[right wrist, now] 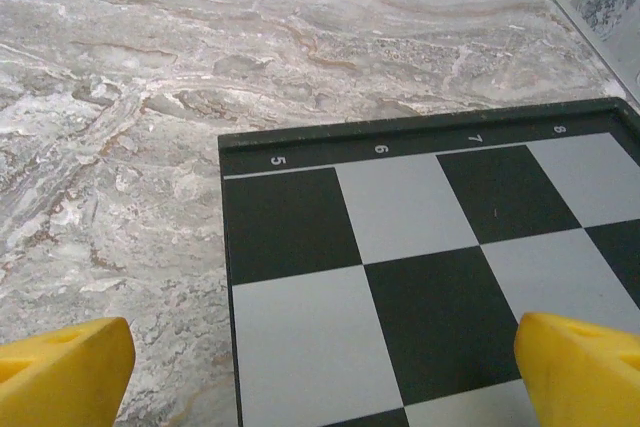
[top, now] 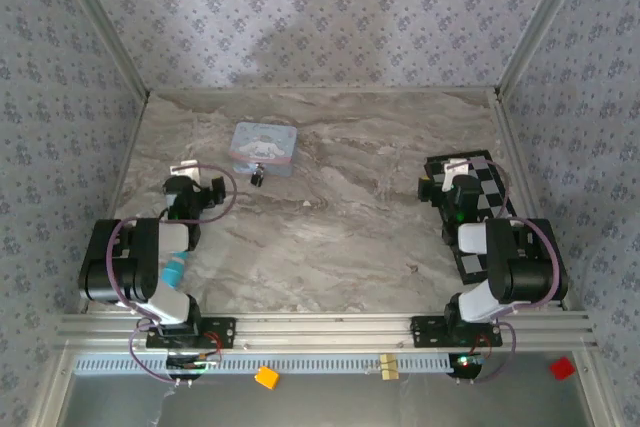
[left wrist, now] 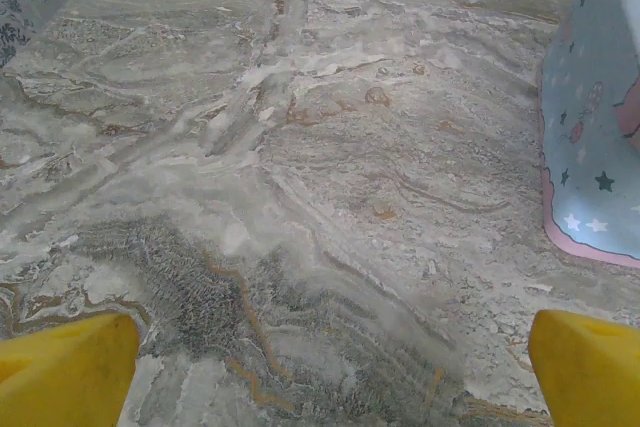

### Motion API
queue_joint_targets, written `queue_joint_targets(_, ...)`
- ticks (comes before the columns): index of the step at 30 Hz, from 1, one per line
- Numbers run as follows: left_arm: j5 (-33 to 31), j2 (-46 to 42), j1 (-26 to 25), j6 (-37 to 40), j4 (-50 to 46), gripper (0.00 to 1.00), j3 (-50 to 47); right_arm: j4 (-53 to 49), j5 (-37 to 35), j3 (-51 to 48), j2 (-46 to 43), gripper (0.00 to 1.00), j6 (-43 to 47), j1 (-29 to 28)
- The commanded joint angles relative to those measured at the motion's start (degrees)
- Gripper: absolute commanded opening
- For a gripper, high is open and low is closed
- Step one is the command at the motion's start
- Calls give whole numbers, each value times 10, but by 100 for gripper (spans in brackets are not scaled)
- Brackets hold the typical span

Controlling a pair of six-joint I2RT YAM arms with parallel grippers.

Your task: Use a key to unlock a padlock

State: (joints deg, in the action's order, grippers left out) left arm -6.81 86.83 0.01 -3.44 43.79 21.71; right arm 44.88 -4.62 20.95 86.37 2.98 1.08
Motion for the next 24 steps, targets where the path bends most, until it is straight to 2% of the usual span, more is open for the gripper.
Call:
queue_joint_targets(1,13,11,6,11,32,100,17,19,8,15,10,99,-11,-1)
queue_joint_targets(24,12,11,6,11,32,100,17,16,16,15,10,99,-13,2)
